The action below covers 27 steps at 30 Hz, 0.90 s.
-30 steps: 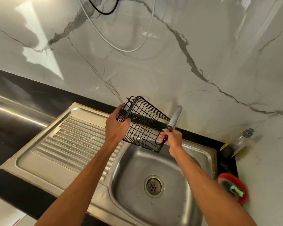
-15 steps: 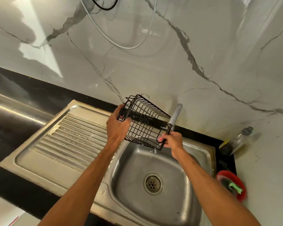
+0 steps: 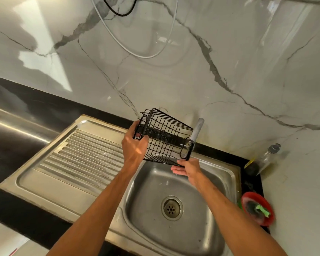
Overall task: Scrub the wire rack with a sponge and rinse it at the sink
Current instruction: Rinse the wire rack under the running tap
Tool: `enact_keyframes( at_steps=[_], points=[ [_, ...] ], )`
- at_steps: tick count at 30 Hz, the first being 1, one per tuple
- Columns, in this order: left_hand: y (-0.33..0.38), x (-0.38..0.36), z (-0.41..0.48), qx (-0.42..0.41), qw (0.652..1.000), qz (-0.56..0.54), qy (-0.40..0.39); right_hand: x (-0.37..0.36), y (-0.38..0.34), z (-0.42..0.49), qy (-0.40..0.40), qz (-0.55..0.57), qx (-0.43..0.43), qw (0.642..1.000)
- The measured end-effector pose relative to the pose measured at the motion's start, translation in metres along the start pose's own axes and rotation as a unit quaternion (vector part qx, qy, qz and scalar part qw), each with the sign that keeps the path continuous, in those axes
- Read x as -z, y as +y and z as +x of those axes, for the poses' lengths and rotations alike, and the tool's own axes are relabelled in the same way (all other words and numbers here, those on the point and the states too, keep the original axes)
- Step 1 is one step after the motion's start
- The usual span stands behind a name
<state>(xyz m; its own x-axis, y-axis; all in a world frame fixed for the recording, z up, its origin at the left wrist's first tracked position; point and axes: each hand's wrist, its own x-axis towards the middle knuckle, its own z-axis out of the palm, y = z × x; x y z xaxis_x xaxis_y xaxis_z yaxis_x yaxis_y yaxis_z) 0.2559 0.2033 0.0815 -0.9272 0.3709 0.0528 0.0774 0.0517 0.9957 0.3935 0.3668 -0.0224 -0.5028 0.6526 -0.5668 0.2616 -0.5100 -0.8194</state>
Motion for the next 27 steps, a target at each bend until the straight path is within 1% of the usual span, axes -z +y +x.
enact_keyframes(
  at_steps=[2, 5, 7, 9, 12, 15, 17, 19, 22, 24, 27],
  points=[
    [-0.003, 0.002, -0.004, -0.019, 1.000, -0.010, -0.008, 0.000, -0.002, -0.006, -0.017, 0.023, -0.027, 0.999],
    [-0.006, 0.004, -0.014, -0.037, 0.999, -0.033, -0.010, 0.000, -0.010, -0.006, 0.014, 0.154, -0.050, 0.987],
    [-0.008, 0.005, -0.018, -0.018, 0.999, -0.034, 0.002, -0.004, -0.016, -0.007, 0.003, 0.206, -0.076, 0.976],
    [-0.012, 0.006, -0.022, -0.005, 0.999, -0.039, -0.011, -0.005, -0.019, -0.003, 0.005, 0.220, -0.081, 0.972],
    [-0.024, 0.018, -0.024, 0.016, 0.998, -0.025, -0.054, -0.004, -0.021, 0.002, 0.021, 0.196, -0.065, 0.978],
    [-0.034, 0.031, -0.017, 0.070, 0.993, 0.007, -0.099, -0.005, -0.024, 0.003, 0.036, 0.162, -0.044, 0.985],
    [-0.037, 0.038, -0.010, 0.096, 0.989, 0.013, -0.114, -0.006, -0.026, 0.006, 0.045, 0.142, -0.025, 0.988],
    [-0.039, 0.045, -0.001, 0.099, 0.985, 0.037, -0.138, -0.006, -0.027, 0.008, 0.058, 0.124, 0.001, 0.991],
    [-0.035, 0.053, 0.011, 0.107, 0.970, 0.087, -0.202, -0.005, -0.033, 0.010, 0.072, 0.101, 0.038, 0.992],
    [-0.030, 0.057, 0.019, 0.109, 0.962, 0.122, -0.218, -0.003, -0.037, 0.012, 0.074, 0.091, 0.056, 0.991],
    [-0.021, 0.055, 0.029, 0.082, 0.952, 0.174, -0.236, 0.000, -0.040, 0.015, 0.072, 0.069, 0.082, 0.992]
  ],
)
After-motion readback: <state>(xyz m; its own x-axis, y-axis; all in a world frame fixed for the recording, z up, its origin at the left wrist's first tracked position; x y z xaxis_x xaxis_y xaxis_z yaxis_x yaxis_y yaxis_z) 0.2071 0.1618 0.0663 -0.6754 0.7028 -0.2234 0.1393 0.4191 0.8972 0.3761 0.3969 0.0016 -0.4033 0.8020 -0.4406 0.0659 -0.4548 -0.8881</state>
